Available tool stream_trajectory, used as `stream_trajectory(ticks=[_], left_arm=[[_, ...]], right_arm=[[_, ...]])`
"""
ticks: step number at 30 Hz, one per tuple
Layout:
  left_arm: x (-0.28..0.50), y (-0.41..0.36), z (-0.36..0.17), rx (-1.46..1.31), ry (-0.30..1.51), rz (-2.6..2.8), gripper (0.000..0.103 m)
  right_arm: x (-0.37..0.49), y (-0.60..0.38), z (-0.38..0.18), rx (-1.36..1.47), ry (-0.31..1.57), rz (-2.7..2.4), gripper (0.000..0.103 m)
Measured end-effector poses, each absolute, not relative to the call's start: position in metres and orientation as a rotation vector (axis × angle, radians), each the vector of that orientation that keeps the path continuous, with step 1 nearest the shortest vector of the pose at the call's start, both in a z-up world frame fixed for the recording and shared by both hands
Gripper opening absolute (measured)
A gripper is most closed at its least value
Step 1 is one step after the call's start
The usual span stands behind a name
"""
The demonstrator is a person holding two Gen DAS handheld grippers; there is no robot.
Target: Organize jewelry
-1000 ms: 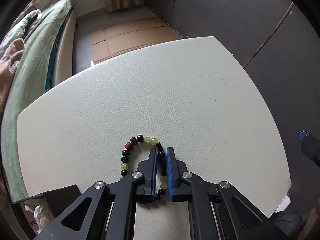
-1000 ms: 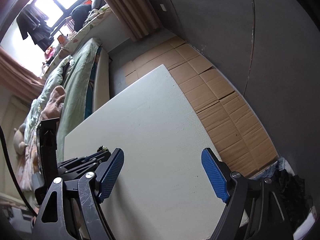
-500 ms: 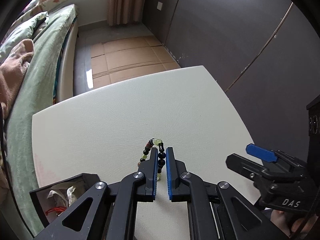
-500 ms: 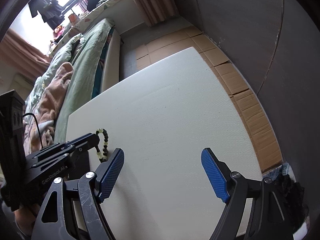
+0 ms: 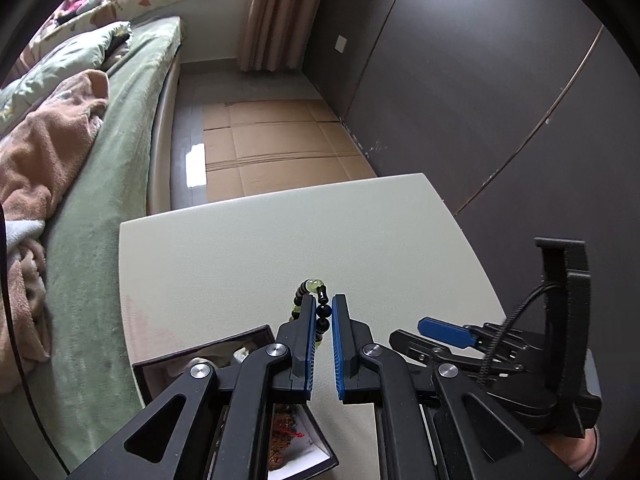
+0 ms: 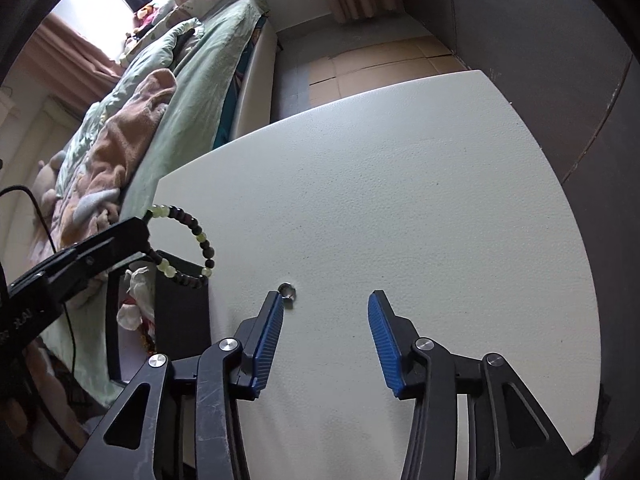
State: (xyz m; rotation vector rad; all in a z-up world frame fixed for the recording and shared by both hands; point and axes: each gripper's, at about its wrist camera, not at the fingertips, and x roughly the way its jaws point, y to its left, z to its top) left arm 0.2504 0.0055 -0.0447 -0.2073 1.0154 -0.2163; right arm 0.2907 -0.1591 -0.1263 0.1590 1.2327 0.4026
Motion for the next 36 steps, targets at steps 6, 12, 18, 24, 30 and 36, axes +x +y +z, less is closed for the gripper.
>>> stream_trajectory(ticks=[6,12,18,24,30,36], left_arm=[[0.233,0.023,-0.025,-0.235,0.962,-0.231,0.008],[0.223,0.041,-0.016,-0.256,0.933,-0.237,0.008],[0.217,0.059,-0.017,-0.264,0.936,-0.231,0.008],[0.209,0.072,-0.02,-0.262,0.954,-0.224,0.008],[0.201,0.077,-0.02,-0.275,0.976,-0.251,0.008],[0.196,0.084,-0.023,-0.338,1.01,-0.284,0.009]], right_arm=[[0.29,-0.137,-0.135,0.098,1.253,0.405,0.033],[0.291,-0.114,-0.139,0.017,1.247,0.393,0.031],[0.292,-0.096,-0.146,-0.094,1.238,0.355,0.025],[0.285,-0.084,-0.147,-0.218,1.216,0.322,0.014],[0.277,-0.089,-0.128,-0.185,1.19,0.33,0.014],[0.263,-0.101,-0.09,-0.082,1.111,0.376,0.014]])
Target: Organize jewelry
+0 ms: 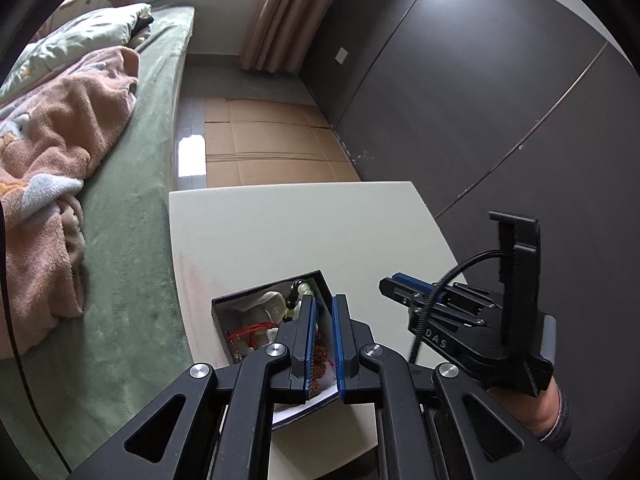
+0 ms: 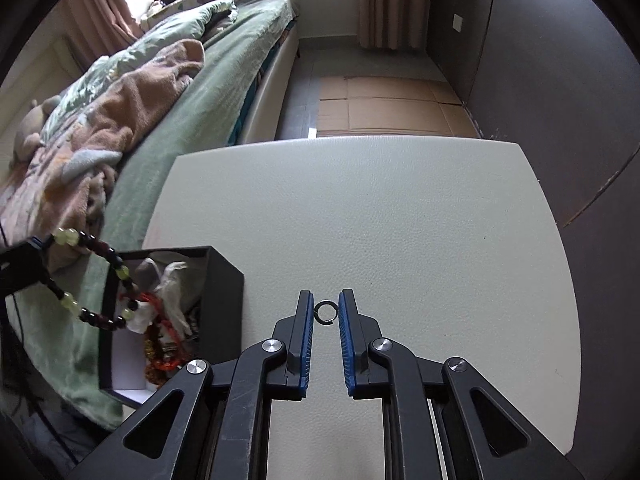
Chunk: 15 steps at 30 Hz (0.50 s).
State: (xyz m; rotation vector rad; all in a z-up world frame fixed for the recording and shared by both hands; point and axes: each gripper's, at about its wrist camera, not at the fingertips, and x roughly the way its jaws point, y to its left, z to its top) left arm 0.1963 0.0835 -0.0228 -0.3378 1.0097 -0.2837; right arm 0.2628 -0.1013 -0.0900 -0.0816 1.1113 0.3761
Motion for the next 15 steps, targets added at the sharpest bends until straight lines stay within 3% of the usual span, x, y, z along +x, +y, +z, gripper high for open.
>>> stream_trajectory(ticks=[2,6,15], left_arm=[[0.196,0.086,-0.025,-0.34,1.022,-0.268,0.013],[0.193,0.093,-0.024,-0.351,1.005,-0.25,0.052],[0.196,0.111,-0.025,-0.37,0.991,-0.2,0.055]], right_arm=[[0.258,-0.104,-0.079,-0.053,1.088,0.395,0.014],[0.248,-0.102,-0.061,-0.018,1.045,0.446,0.014],[0.238,-0.082,-0.048,0.036,0.989,0.575,0.014]])
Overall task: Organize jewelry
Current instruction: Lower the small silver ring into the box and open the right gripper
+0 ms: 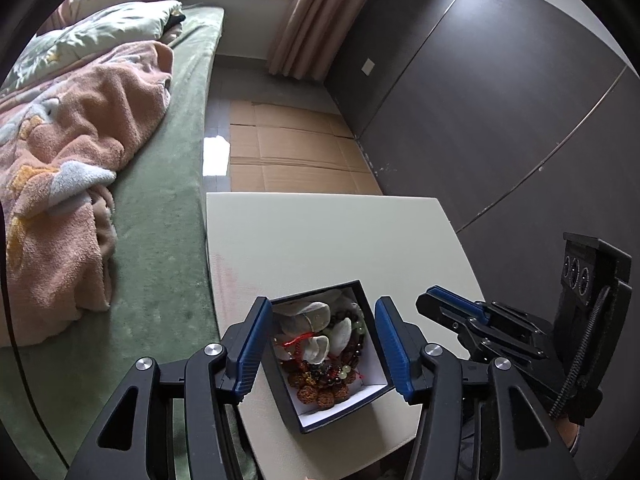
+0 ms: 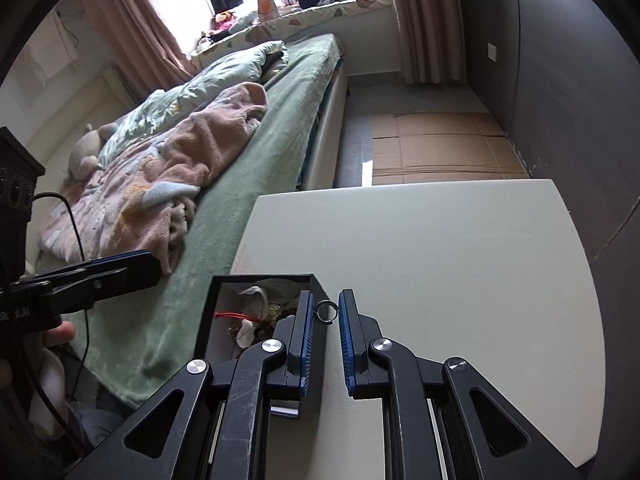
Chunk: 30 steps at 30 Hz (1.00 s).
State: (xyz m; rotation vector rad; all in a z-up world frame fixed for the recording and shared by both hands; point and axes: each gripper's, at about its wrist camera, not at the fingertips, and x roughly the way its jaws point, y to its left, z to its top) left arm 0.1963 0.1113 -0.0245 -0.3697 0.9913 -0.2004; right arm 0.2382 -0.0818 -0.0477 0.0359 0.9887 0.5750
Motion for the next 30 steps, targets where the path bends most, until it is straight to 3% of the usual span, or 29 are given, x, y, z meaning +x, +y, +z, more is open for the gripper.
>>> stream_trajectory(ticks=[19,23,26,29,30], left_arm=[[0.211,0.125,-0.046,-0.386,1.04,-0.138,0.055],[0.214,0.121,-0.045,-0.369,1.06,-0.133,0.055],[0.21,0.11,-0.033,-0.33,1.045,-0.141,0.056],[0.206,0.101,-0.024,-0.315,1.02,-0.154,0.077],[0.205,0.098,-0.023,-0.312,1.017,-0.158,0.079]], right_arm=[[0.255,-0.03,-0.076,0.139,1.055,0.744,0.015],[0.263,-0.035,-0.084,0.153,1.092,0.721,0.031],[0.263,-0.043,-0.079,0.15,1.084,0.721,0.034],[0.26,-0.052,-0.071,0.152,1.084,0.705,0.037],[0.259,-0.056,-0.069,0.155,1.081,0.701,0.043]])
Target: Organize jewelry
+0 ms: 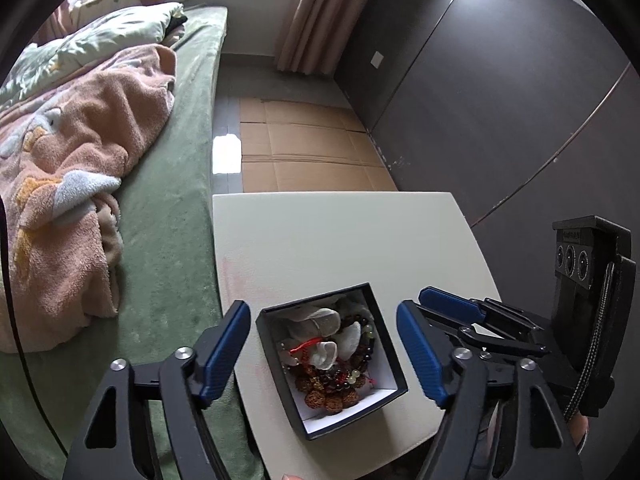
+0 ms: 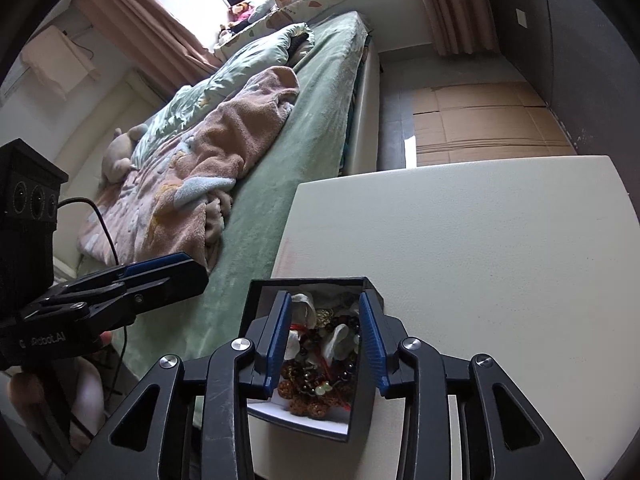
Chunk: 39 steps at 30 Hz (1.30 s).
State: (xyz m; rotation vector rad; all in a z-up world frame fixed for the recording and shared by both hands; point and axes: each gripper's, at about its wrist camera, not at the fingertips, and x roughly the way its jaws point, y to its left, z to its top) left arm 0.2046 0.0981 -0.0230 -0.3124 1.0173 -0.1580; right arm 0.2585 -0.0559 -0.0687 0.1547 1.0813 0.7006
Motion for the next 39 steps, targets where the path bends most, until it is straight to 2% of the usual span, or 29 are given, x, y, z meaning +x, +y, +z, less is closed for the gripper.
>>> stream_trajectory(ticks=[3,7,11,13,15,17,20,23,39], left_arm=[[0.201,0.091,-0.019,-0.31,1.017,-0.162,0.079],[0.191,0.084,-0.011,-0.299,1.002,-0.161,0.08],[0.171,0.075,-0.001,-0.263,0.964,-0.144,0.091],[0.162,0.07,0.006,-0.264,0.938,-0.148,0.092],[0.152,0.065,0.012,-0.262,0.915,-0.142,0.098],[0.141,0.057,0.02,-0.241,0.884,-0.135,0.101],[0.123,0.046,0.026,-0.219,0.85,-0.139,0.103],[0.104,0.036,0.028,-0.212,0.824,-0.141,0.103],[0.027,0.016,0.03,-0.16,0.691,-0.074,0.103]], right_arm=[[0.252,-0.07,-0.059,0.166,1.069,0.674,0.054],[0.245,-0.089,-0.045,0.171,1.047,0.641,0.054],[0.237,-0.11,-0.035,0.165,1.042,0.573,0.055],[0.231,-0.121,-0.029,0.167,1.039,0.538,0.064],[0.224,-0.133,-0.024,0.187,1.035,0.518,0.088],[0.214,-0.144,-0.022,0.207,1.027,0.503,0.093],[0.195,-0.157,-0.018,0.197,1.018,0.468,0.093],[0.177,-0.17,-0.012,0.192,0.992,0.446,0.103],[0.101,-0.216,0.014,0.162,0.857,0.376,0.103]])
